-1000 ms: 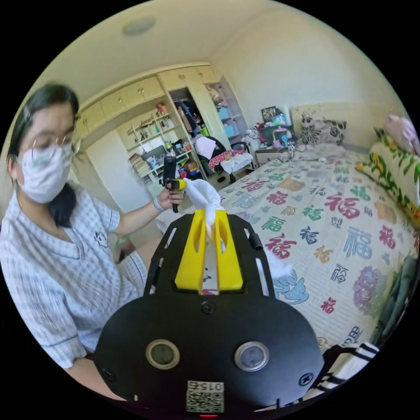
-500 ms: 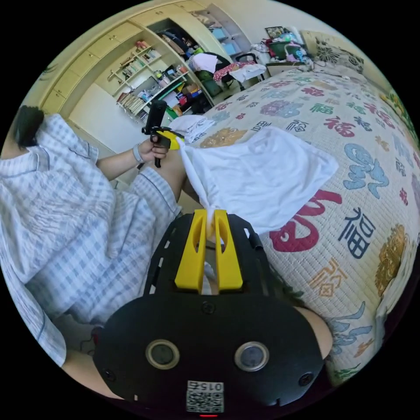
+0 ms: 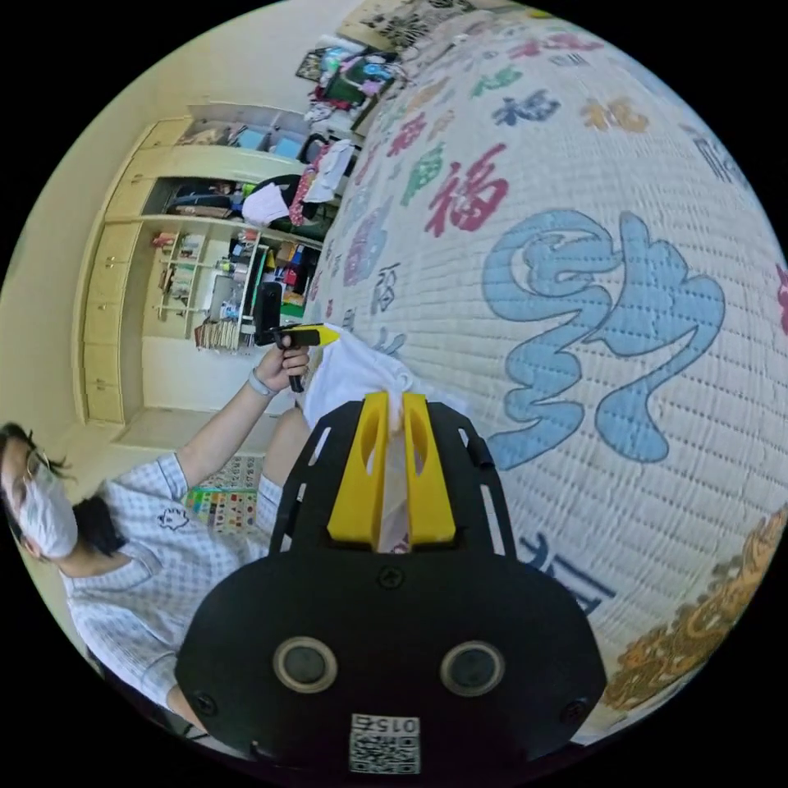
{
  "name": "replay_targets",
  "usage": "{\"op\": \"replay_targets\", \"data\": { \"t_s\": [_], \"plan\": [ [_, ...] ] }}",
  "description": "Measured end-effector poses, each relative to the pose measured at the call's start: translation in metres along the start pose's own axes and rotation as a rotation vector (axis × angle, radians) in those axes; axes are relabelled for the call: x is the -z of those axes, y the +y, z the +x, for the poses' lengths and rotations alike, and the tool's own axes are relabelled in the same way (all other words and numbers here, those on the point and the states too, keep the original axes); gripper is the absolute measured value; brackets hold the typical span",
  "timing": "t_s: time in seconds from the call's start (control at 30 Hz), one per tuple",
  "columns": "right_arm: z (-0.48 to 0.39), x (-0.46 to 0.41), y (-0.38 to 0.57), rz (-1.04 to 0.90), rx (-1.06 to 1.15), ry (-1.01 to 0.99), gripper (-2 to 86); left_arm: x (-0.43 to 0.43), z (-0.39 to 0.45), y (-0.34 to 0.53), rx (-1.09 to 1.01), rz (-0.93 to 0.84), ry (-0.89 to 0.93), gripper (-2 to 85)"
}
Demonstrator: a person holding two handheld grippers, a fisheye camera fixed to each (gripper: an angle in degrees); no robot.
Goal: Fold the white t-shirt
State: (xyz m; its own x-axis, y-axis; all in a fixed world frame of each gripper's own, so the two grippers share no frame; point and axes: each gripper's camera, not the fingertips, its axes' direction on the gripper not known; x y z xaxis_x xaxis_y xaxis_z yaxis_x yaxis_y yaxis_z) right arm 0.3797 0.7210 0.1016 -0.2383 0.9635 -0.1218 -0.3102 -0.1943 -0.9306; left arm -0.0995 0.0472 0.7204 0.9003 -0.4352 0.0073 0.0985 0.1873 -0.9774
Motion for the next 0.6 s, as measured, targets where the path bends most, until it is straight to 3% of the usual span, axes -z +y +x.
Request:
{"op": "replay_targets", "data": {
  "t_s": [0.17, 0.33, 0.5, 0.6],
  "plan": [
    [0.022, 0.02, 0.005, 0.118, -0.057, -0.015, 5.1, 0.027, 0.012, 0.022, 0.003, 0.12, -0.066, 3.3],
    [-0.014, 0.039, 0.04, 0.265, 0.047, 0.087, 2.3, 0.018, 0.097, 0.048, -0.218, 0.126, -0.104, 4.6],
    [-0.055, -0.042, 0.018, 0.057, 0.192, 0.149, -0.2, -0.068, 0.117, 0.038, -0.237, -0.036, -0.19, 2.7],
    [-0.043, -0.075, 0.009, -0.04, 0.181, 0.326, -0.5, -0.074, 0.097, 0.052, -0.214, -0.038, -0.347, 0.6]
  ]
}}
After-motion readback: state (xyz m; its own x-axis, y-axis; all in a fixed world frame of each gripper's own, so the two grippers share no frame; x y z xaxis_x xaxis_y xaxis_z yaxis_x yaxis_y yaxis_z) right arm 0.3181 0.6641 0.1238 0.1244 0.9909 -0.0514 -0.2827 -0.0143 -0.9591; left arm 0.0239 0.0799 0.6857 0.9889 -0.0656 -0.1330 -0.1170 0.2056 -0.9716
